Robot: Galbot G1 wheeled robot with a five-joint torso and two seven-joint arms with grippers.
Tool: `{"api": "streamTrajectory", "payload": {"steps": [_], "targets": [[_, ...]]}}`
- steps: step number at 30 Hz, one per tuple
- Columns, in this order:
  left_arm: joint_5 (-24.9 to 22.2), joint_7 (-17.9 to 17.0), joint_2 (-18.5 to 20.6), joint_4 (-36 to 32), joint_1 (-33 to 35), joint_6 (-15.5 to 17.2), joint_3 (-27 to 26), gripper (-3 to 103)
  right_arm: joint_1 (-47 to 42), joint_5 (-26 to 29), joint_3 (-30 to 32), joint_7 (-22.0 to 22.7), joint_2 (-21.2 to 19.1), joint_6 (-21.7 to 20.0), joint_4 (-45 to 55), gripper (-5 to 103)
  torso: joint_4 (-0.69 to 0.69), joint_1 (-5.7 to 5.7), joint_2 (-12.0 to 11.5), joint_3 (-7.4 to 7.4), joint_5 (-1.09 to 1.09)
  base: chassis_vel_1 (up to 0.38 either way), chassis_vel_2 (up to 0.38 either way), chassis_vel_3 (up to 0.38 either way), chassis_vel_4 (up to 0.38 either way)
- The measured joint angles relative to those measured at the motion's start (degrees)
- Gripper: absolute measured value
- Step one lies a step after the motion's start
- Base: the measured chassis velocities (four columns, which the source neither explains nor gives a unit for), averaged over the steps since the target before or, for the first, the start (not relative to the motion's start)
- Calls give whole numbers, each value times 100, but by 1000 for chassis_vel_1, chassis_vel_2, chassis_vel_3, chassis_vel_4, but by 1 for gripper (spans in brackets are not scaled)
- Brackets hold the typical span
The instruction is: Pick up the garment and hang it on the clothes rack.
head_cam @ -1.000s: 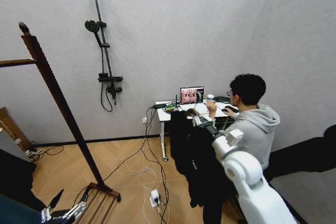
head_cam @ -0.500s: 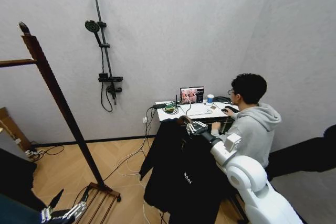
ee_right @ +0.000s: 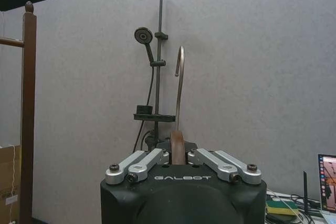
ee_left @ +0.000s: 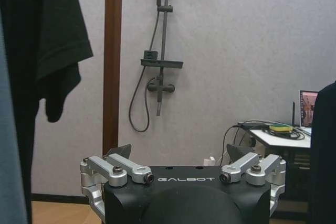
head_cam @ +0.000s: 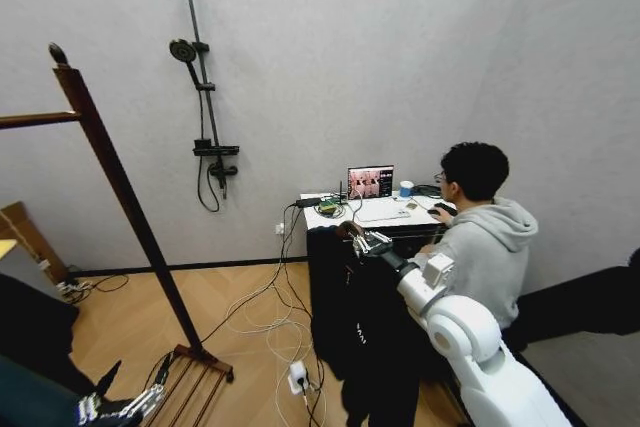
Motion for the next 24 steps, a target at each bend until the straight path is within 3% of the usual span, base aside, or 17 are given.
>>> {"api": "streamTrajectory", "payload": {"steps": [24], "targets": [[0,0,0,0,0,0,0,100,38,-83,139,-105,-79,195,-295,9,1,0,0,0,0,106,99,111,102]]}}
